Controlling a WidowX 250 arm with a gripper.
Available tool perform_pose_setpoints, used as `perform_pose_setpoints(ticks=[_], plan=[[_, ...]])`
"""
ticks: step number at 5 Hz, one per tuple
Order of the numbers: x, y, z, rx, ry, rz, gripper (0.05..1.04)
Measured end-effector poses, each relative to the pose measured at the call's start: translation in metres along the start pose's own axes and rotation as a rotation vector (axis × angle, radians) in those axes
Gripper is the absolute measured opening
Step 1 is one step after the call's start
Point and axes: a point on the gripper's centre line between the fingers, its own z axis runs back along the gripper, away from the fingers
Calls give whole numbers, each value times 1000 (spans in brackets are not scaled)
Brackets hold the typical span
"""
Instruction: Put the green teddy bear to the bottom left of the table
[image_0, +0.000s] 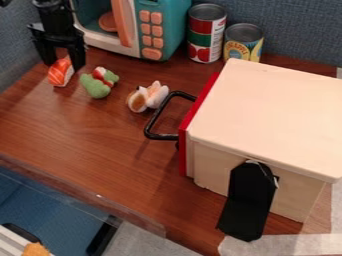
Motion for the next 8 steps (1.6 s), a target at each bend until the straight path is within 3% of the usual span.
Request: perform_pose_setpoints(ticks=[1, 2, 3, 4, 5, 6, 7, 8], plan=[[1, -28, 19, -10, -50, -81, 999], [-4, -41, 19, 13, -48, -118, 999], [-2, -45, 14, 68, -36, -111, 999], [0, -47, -6, 93, 19, -98, 999], [-1, -45, -27, 104, 67, -35, 999], [0, -47, -28, 82, 50, 14, 950], [-4, -44, -30, 54, 28, 33, 672], [-11, -41, -5, 45, -38, 25, 490]])
